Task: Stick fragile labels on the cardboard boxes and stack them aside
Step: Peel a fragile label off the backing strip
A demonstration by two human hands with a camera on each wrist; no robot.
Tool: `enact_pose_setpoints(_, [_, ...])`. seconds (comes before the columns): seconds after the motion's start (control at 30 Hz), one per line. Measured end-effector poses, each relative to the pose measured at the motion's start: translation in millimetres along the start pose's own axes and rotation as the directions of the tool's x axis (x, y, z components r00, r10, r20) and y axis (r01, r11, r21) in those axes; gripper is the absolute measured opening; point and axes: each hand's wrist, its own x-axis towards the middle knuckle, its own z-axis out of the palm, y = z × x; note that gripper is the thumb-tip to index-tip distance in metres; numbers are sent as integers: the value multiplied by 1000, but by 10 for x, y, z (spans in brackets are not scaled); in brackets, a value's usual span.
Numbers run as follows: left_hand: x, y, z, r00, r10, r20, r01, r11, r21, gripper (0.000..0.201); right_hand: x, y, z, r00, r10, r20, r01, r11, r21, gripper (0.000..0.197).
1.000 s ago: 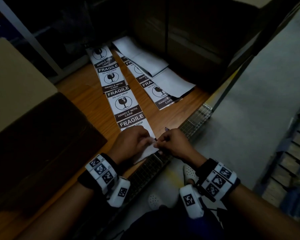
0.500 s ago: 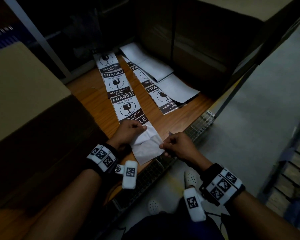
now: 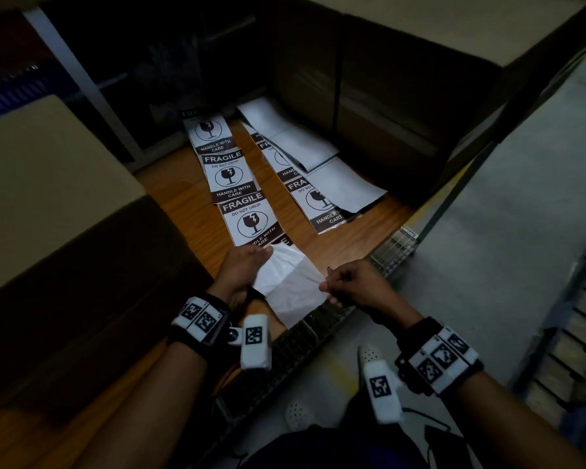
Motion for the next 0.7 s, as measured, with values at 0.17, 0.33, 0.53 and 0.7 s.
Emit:
enact_pose_setpoints(0.17, [-27, -73, 89, 992, 114, -55, -110, 992, 65, 21, -31, -52, -116, 999, -25, 20, 25, 1000, 3, 21])
enact_pose_setpoints(0.33, [-63, -119, 102, 944, 329, -8, -321, 924, 208, 22, -167, -174, -234, 906, -220, -362, 156, 968, -198, 26])
enact_pose_setpoints(0.53, [105, -40, 124, 901, 431, -52, -394, 861, 323, 20, -116, -365, 280, 884, -467, -26, 339, 677, -653, 30])
enact_pose_setpoints(0.7, [275, 156, 138, 836, 544, -62, -461, 761, 456, 20, 298, -210, 459, 888, -412, 206, 380, 400, -834, 65])
